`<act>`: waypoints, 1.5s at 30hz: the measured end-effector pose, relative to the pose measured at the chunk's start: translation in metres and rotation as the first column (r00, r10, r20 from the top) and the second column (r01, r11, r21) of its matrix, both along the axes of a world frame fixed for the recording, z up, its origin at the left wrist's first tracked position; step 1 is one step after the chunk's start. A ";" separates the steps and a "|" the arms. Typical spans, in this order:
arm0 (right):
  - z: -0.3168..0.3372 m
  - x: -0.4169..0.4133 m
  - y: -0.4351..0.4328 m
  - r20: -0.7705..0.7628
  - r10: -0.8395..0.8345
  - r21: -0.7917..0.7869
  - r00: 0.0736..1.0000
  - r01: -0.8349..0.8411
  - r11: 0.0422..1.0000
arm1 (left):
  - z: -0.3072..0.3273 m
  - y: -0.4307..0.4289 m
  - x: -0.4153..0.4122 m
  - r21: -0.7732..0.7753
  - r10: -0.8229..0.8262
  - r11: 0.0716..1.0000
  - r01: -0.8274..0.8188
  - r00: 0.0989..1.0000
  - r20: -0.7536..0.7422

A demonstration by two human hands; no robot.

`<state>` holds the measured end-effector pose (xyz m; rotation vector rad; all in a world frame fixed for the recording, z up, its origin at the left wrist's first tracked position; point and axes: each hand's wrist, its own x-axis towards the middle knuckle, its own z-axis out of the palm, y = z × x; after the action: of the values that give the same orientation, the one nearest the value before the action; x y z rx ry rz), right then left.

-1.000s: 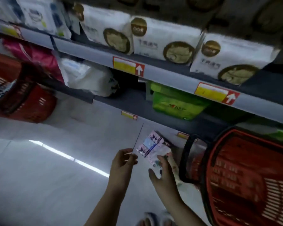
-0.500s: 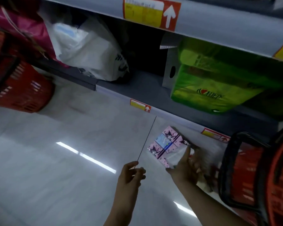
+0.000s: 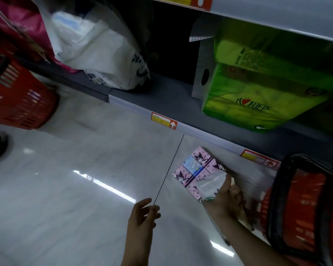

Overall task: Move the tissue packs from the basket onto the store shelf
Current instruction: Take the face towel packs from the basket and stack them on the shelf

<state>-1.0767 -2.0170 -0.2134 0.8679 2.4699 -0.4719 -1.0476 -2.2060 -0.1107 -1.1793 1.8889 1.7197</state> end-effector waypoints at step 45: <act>0.706 -0.025 0.076 0.285 -0.739 -0.920 0.611 0.391 -0.032 | 0.569 0.024 -0.077 -0.125 -0.547 0.795 0.594 0.612 -0.571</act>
<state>-1.1021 -1.9411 0.4927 1.2256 1.1997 -2.2843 -1.1250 -2.1822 0.4587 0.0847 2.1583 1.8375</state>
